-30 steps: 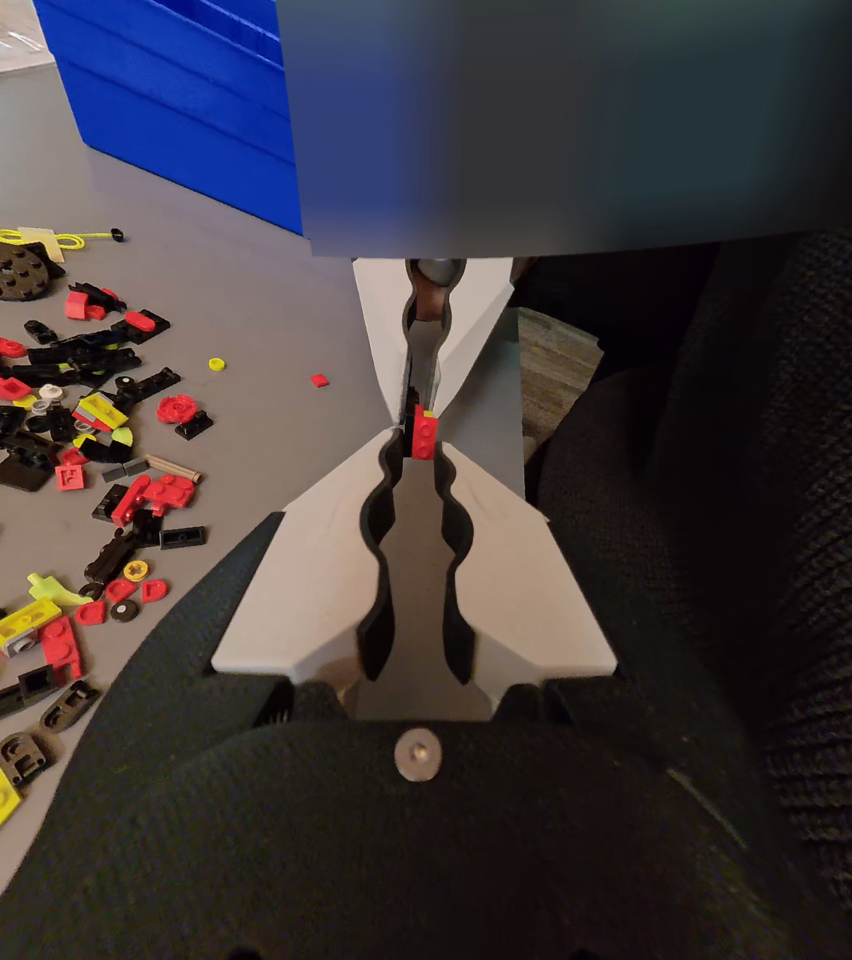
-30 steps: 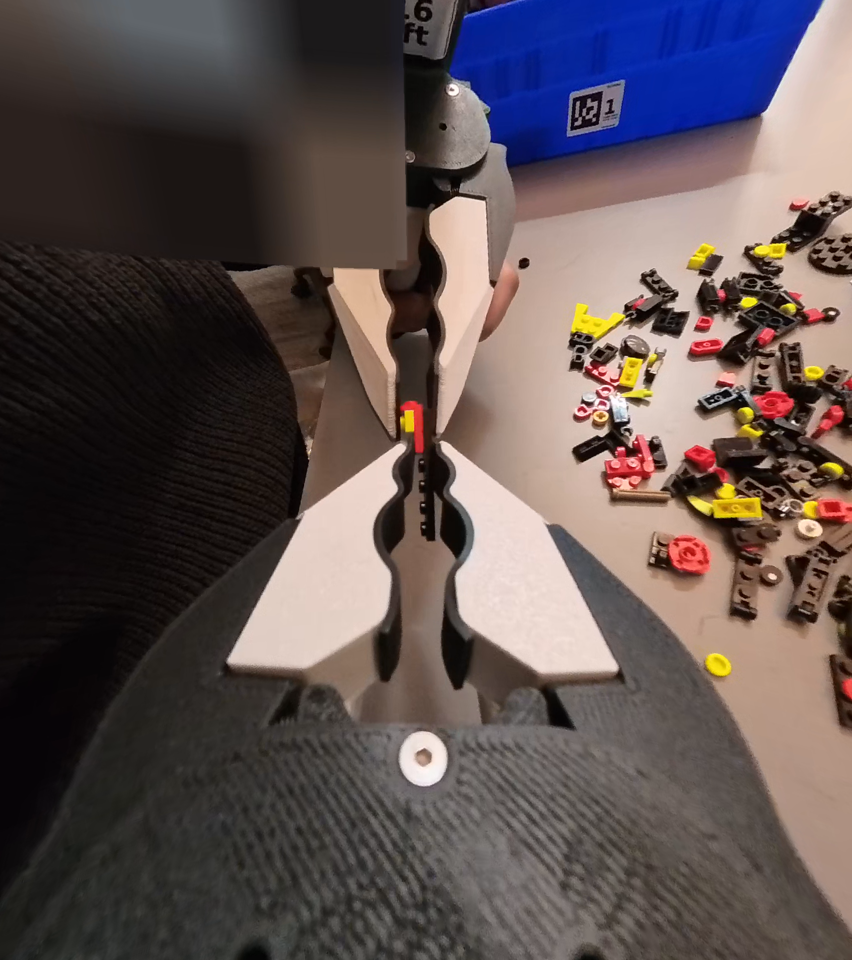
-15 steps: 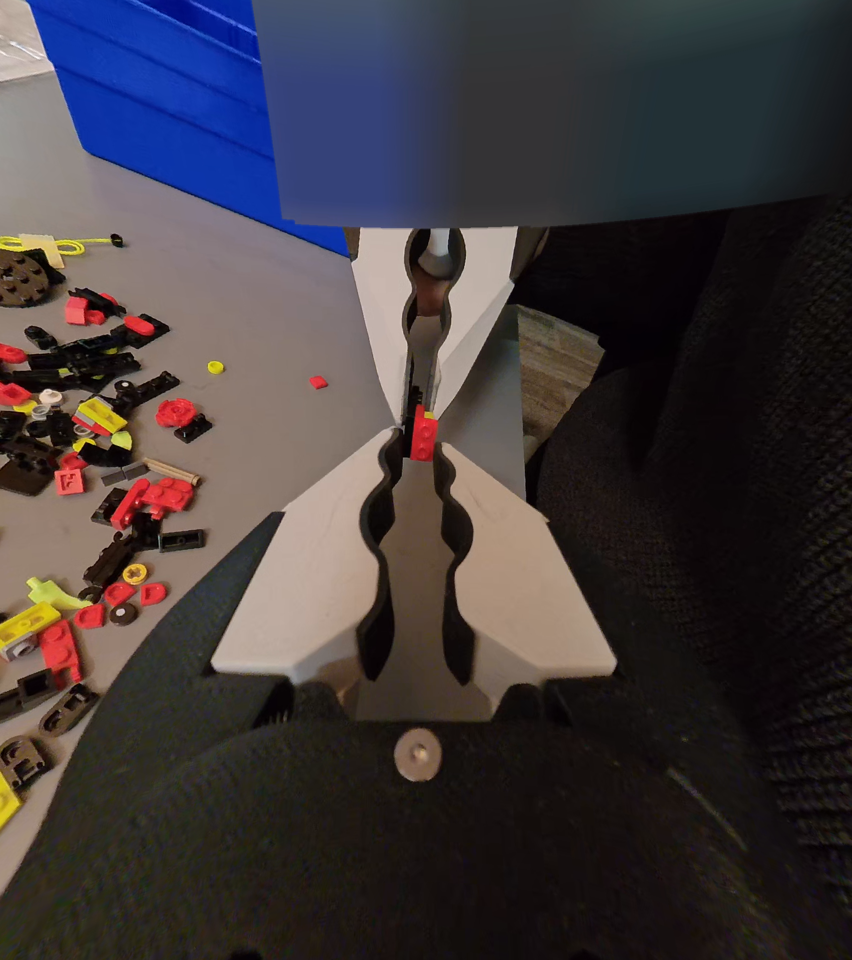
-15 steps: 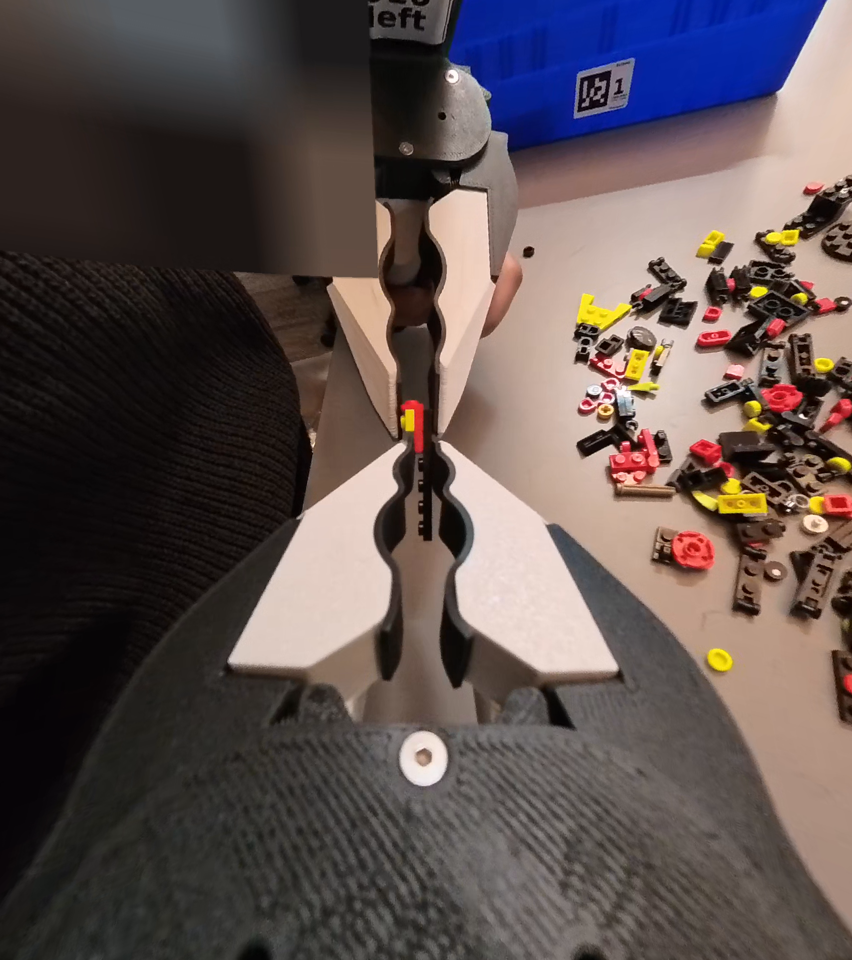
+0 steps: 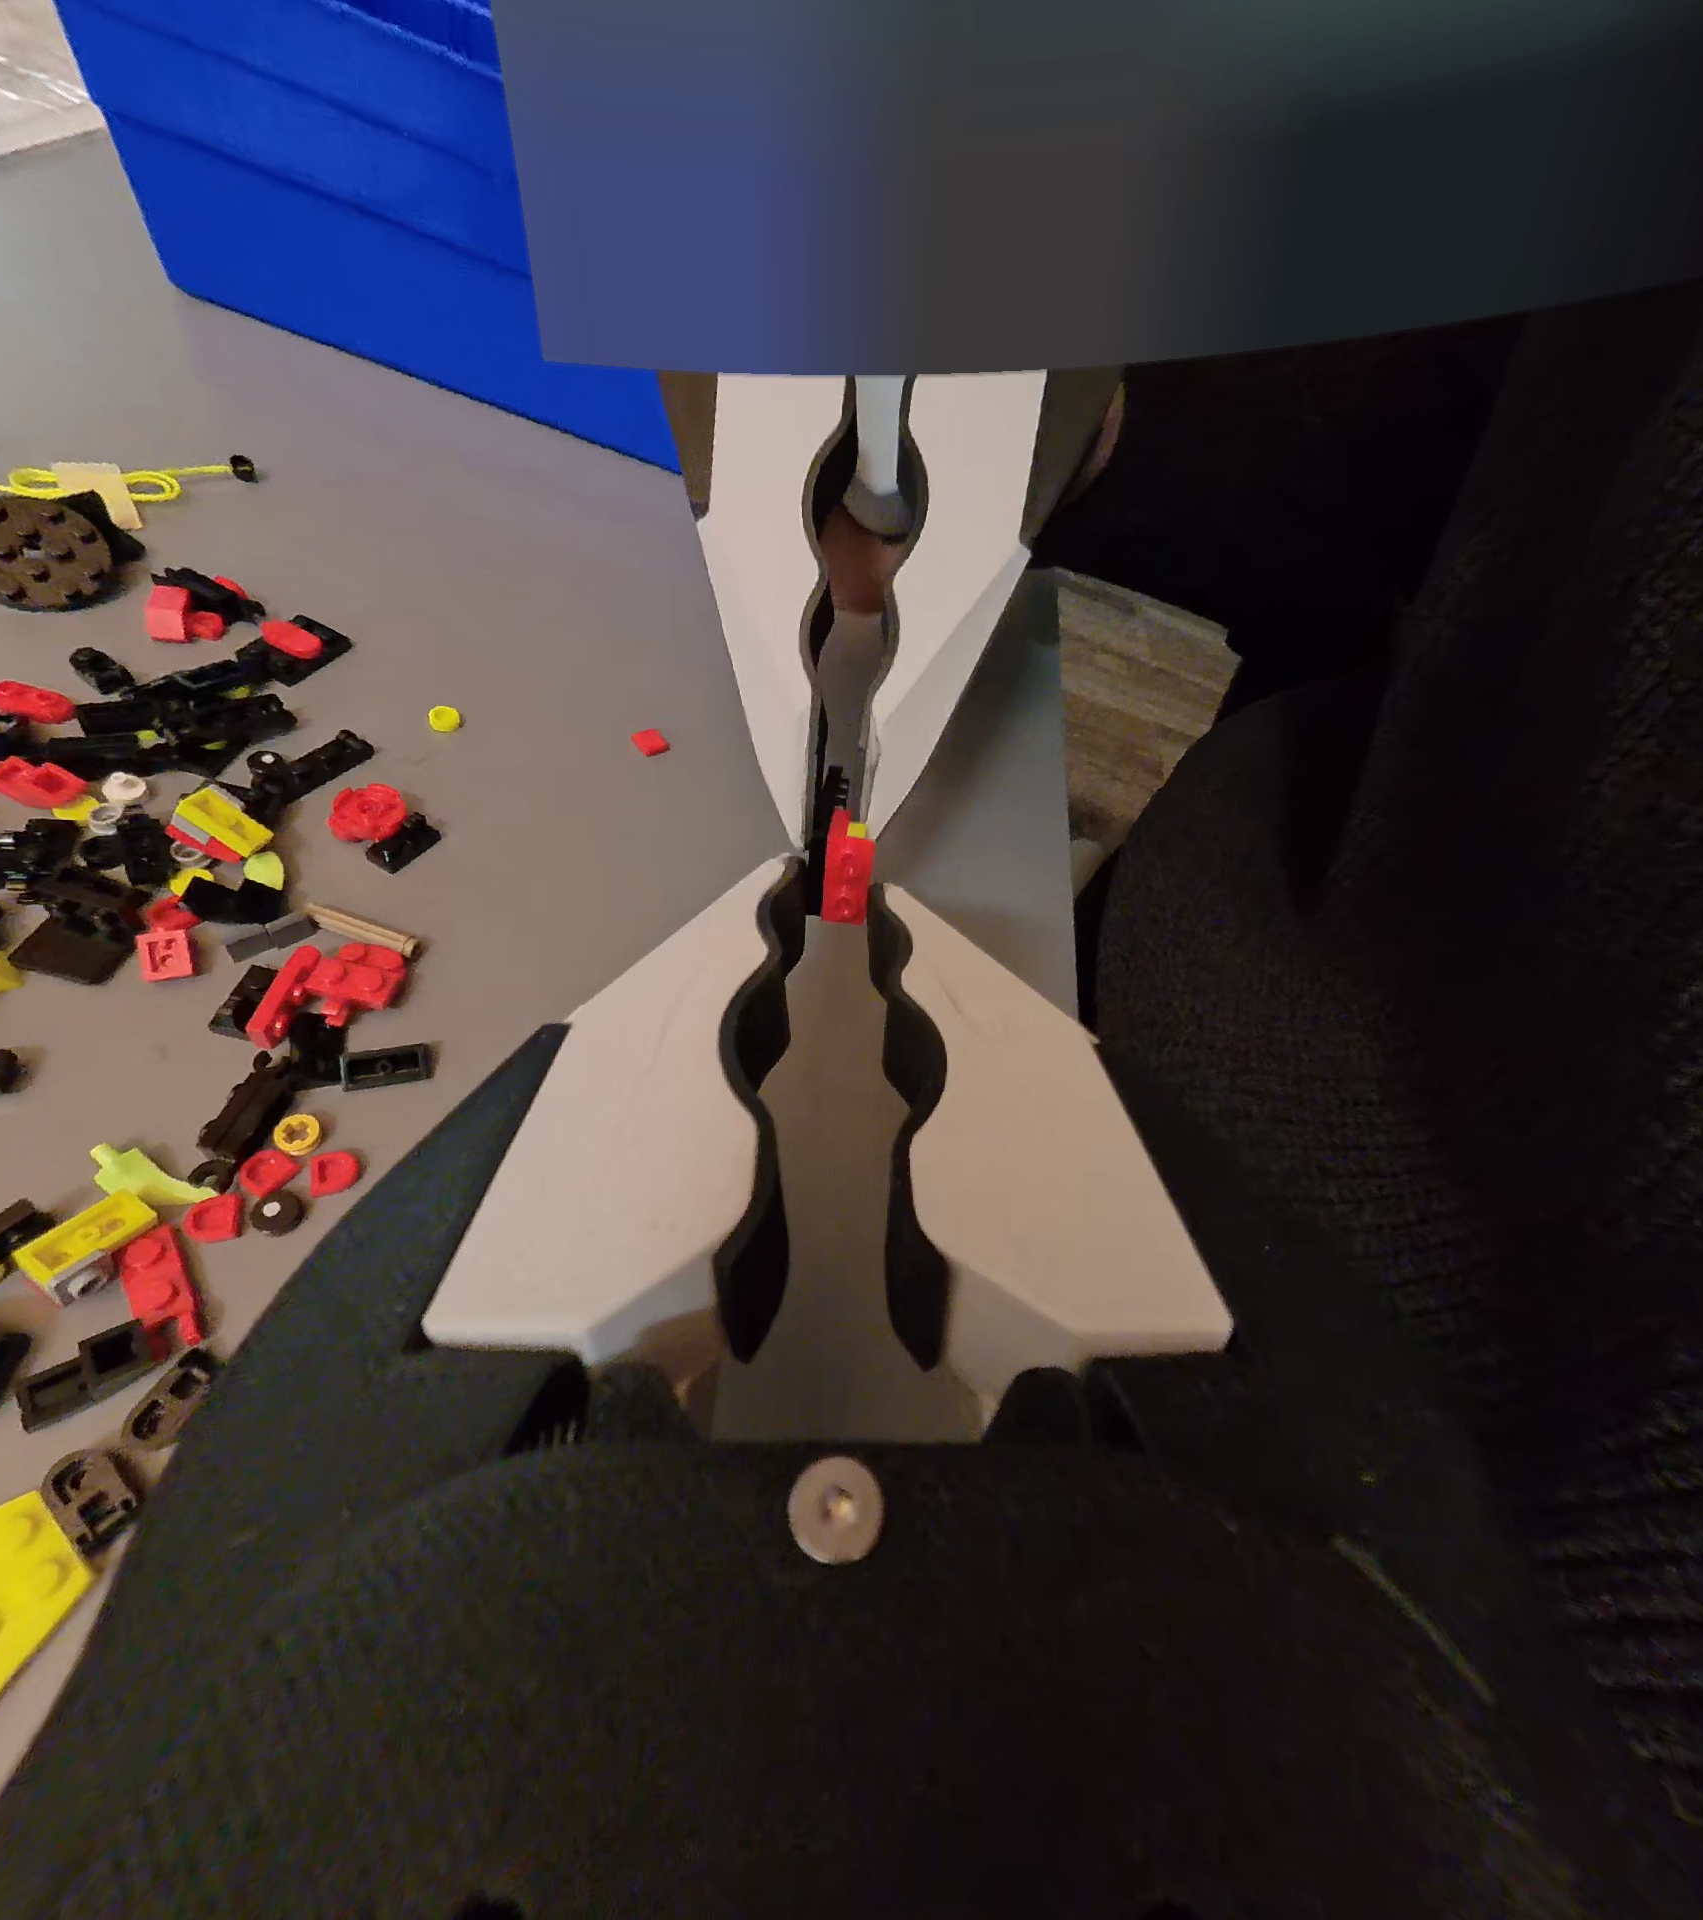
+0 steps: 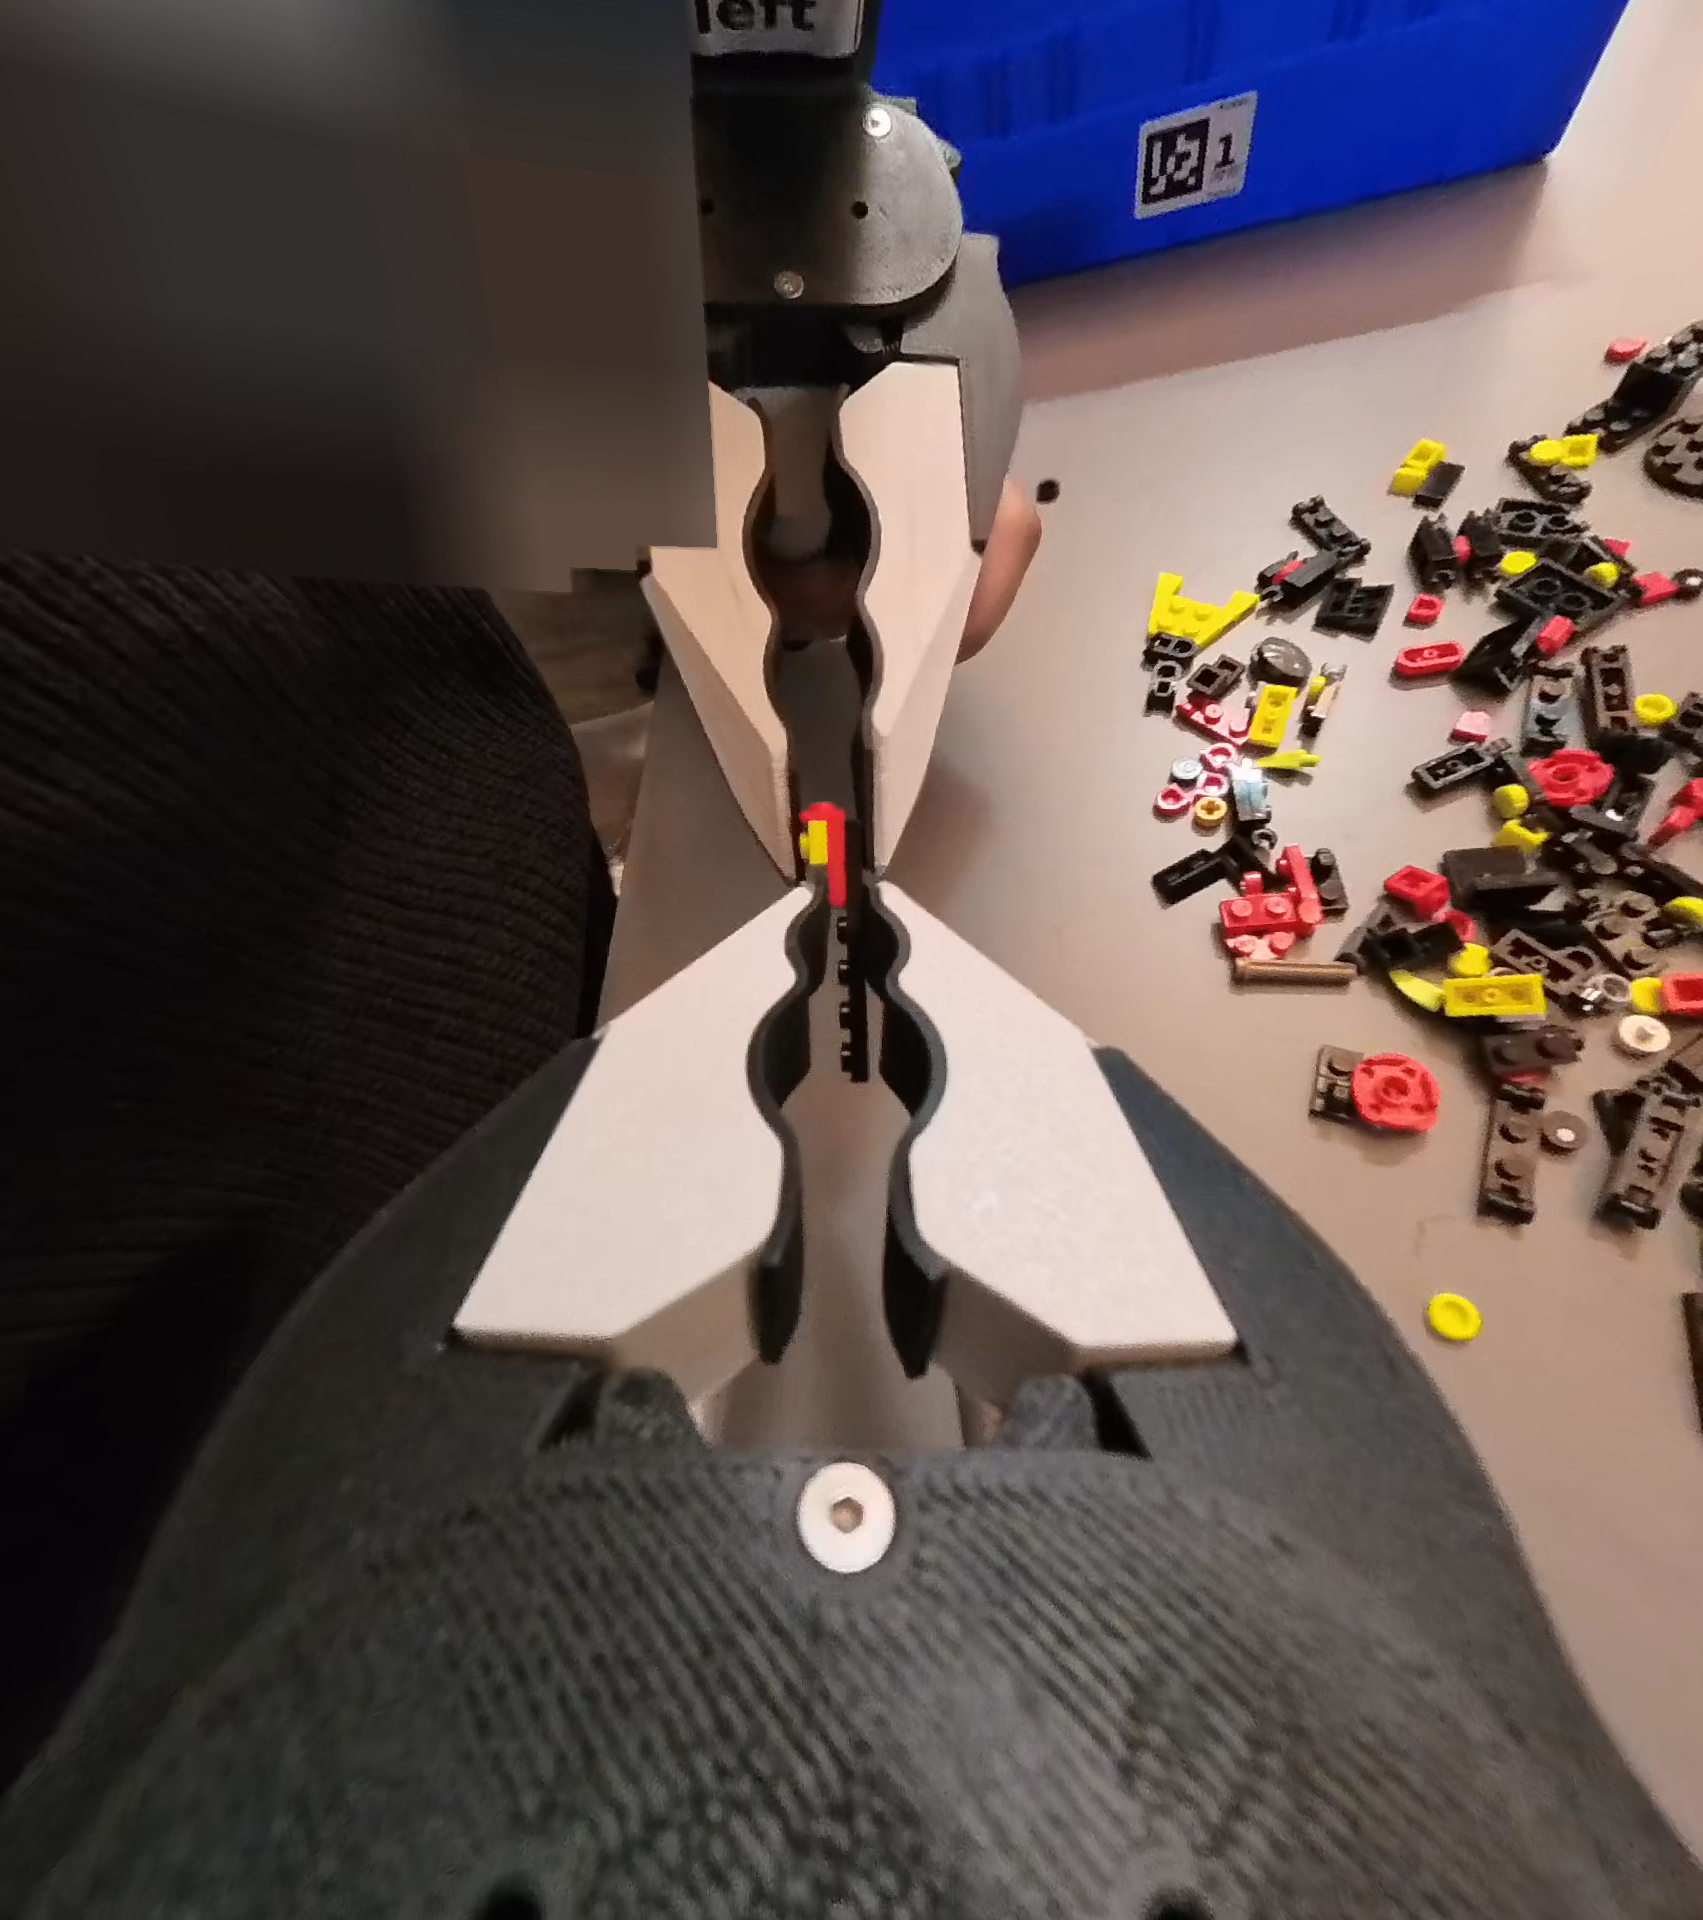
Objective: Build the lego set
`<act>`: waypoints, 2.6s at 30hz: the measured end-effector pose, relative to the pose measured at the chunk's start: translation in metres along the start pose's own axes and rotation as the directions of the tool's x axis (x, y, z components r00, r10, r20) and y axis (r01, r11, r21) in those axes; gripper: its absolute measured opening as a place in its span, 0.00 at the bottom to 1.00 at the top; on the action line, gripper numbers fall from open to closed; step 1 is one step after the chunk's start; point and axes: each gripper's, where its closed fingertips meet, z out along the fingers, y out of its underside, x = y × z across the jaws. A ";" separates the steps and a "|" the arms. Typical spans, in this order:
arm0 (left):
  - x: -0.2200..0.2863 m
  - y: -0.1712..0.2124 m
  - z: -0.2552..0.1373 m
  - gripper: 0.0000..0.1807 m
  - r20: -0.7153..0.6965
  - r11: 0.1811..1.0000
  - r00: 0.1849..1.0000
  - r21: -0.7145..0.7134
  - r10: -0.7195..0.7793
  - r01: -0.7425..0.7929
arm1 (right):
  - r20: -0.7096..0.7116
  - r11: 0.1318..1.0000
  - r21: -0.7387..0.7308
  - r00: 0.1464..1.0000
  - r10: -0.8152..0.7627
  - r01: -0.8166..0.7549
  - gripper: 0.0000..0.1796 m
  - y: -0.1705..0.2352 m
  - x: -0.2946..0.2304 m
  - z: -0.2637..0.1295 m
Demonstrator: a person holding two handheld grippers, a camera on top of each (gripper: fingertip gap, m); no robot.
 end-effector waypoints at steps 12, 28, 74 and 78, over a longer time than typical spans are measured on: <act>0.004 0.009 0.006 0.05 0.003 0.998 0.999 -0.054 0.035 -0.035 | -0.011 0.997 -0.055 0.999 -0.050 0.050 0.06 0.009 -0.002 0.004; 0.007 0.010 0.007 0.05 0.000 0.997 0.999 -0.061 0.055 -0.054 | 0.009 0.993 -0.087 0.997 -0.077 0.078 0.02 0.014 -0.008 0.007; 0.009 0.009 0.003 0.05 0.005 0.994 0.996 -0.050 0.094 -0.094 | -0.007 0.989 -0.083 0.992 -0.123 0.122 0.02 0.016 -0.008 0.007; 0.009 0.010 0.002 0.05 0.005 0.994 0.996 -0.055 0.094 -0.093 | -0.018 0.986 -0.099 0.991 -0.136 0.133 0.02 0.018 -0.008 0.008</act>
